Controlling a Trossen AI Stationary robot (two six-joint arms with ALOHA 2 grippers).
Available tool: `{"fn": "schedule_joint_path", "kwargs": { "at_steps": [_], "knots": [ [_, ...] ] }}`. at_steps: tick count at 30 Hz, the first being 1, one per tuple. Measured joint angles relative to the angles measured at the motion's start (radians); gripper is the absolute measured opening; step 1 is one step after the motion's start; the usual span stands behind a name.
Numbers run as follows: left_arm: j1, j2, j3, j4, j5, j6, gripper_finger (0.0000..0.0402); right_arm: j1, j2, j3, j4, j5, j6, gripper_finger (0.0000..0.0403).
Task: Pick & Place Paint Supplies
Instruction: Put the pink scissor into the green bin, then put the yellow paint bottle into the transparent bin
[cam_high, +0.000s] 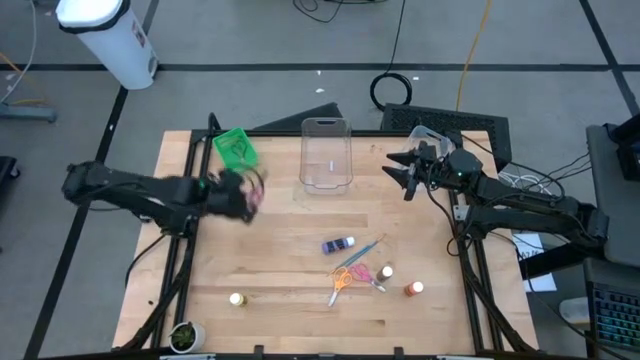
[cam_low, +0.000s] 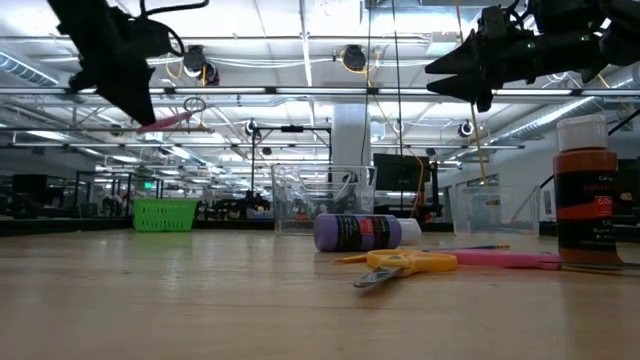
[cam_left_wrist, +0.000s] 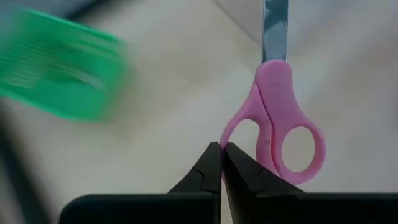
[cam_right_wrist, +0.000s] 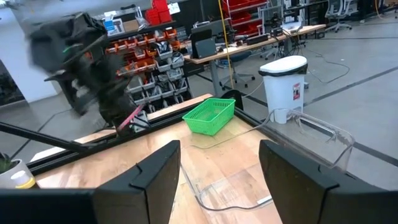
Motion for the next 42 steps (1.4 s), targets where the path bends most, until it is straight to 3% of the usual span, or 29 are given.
{"fn": "schedule_joint_path", "kwargs": {
  "at_steps": [3,9,15,19,24,31,39,42],
  "knots": [
    [0.158,-0.076,0.004,0.010,-0.050,0.026,0.0005,0.000,0.000,0.000,0.009,0.000,0.000,0.0210],
    [0.503,-0.111,-0.006,0.065,-0.035,0.125,0.0004,0.000,0.000,0.000,0.015,0.000,0.000,0.0210],
    [0.771,-0.067,-0.125,0.402,0.158,0.240,0.0004,0.000,0.000,0.000,0.023,0.000,0.000,0.0210],
    [0.894,0.019,-0.212,0.588,0.276,0.251,0.0003,0.003,0.000,0.000,0.022,0.000,0.001,0.0210],
    [0.971,0.127,-0.237,0.604,0.283,0.244,0.0006,0.003,0.000,0.000,0.022,-0.002,0.022,0.0210],
    [0.985,0.191,-0.236,0.607,0.268,0.251,0.0012,0.003,0.000,0.000,0.022,-0.003,0.016,0.0210],
    [0.999,0.190,-0.236,0.582,0.258,0.249,0.0123,0.003,0.000,0.000,0.021,-0.003,0.016,0.0210],
    [1.002,0.173,-0.231,0.579,0.261,0.313,0.0172,0.003,0.000,0.000,0.019,-0.003,0.019,0.0210]
  ]
}}
